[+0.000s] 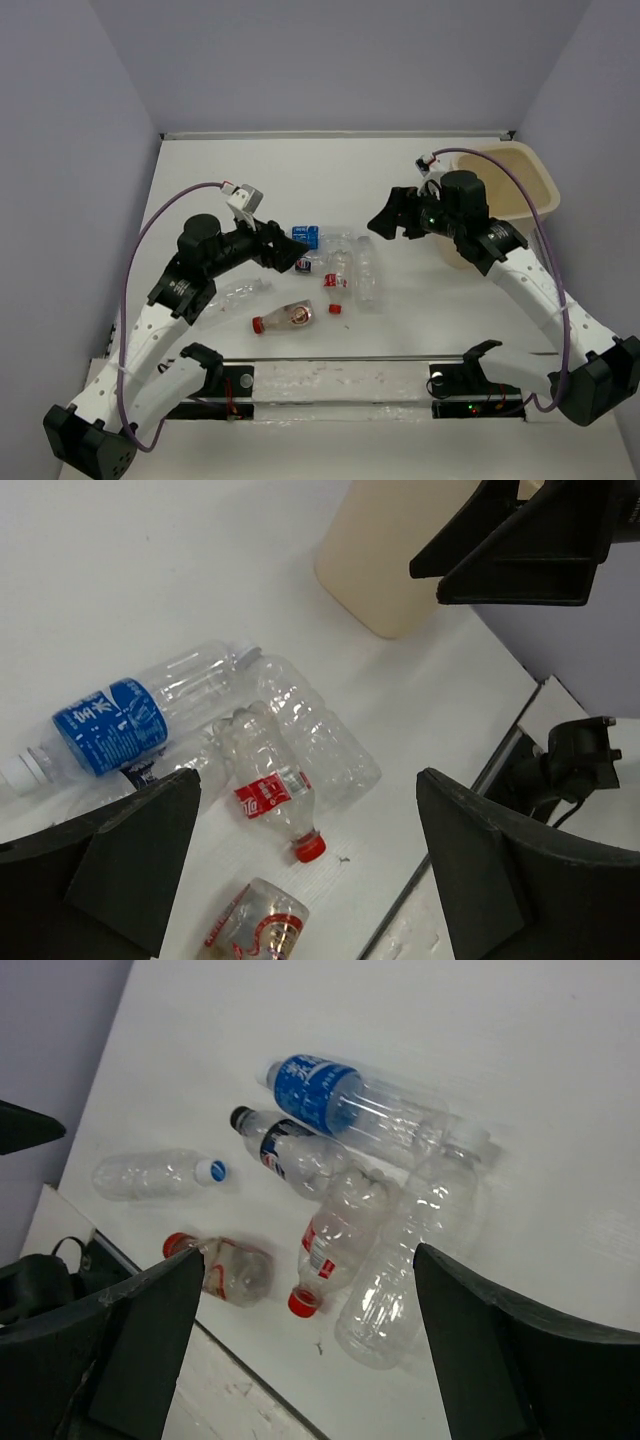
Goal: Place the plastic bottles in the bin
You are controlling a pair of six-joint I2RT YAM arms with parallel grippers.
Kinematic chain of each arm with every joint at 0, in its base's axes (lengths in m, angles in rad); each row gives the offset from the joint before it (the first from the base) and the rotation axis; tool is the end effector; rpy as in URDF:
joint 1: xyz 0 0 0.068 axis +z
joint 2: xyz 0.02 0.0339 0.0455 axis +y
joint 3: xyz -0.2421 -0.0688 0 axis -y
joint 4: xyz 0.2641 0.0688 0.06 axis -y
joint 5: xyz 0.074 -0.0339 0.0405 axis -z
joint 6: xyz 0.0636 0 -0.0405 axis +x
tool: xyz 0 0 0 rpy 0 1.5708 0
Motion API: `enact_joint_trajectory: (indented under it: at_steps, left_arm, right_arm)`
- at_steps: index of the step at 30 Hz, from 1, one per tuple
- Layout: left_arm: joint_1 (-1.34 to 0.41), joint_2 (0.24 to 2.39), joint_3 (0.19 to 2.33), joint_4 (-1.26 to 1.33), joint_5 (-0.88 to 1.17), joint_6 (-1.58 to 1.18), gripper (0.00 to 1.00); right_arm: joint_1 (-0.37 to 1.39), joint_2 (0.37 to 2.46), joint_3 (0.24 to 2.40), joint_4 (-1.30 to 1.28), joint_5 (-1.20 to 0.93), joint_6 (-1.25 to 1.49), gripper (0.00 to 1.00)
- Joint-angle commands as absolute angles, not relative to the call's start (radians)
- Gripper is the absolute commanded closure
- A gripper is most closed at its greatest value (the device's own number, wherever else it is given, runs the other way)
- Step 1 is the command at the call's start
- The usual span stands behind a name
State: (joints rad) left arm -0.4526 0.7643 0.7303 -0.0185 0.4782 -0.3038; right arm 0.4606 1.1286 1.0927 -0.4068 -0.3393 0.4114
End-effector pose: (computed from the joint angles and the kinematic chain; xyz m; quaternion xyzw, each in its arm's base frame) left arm 0.2044 -0.1319 0.3252 0.2149 0.6907 -0.4066 0.5580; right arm 0.2625 0.1539 0.3254 -0.1107 0.8305 0.3519 0.4174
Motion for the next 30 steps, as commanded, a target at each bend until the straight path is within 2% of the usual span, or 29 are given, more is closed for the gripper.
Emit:
enact_joint_trajectory:
  at_steps: [1,7,13,17,19,24,30]
  left_arm:
    - [-0.459,0.823,0.807,-0.173,0.606,-0.318,0.01]
    - [-0.457,0.936,0.81,-0.316,0.664,-0.299,0.01]
    - [-0.488,0.966,0.807,-0.434,0.531,-0.267,0.01]
    - [-0.552,1.032,0.815,-0.482,0.47,-0.253,0.01]
    - [-0.577,1.067,0.824,-0.5,0.375,-0.244,0.01]
    - [-0.669,1.137,0.874,-0.574,0.218,-0.222,0.01]
    - [-0.747,1.195,0.884,-0.6,0.158,-0.23,0.01]
  right_arm:
    - [0.474,1.088,1.01,-0.385,-0.207,0.41,0.09]
    - [0.474,1.16,0.95,-0.325,-0.158,0.42,0.08]
    - [0.474,1.314,0.937,-0.233,-0.152,0.436,0.05]
    - [0.474,1.42,0.939,-0.163,-0.208,0.466,0.04]
    - [0.483,1.477,0.945,-0.124,-0.251,0.475,0.04]
    - [0.483,1.542,0.936,-0.103,-0.235,0.477,0.04]
    - [0.483,1.607,0.908,-0.08,-0.253,0.477,0.07]
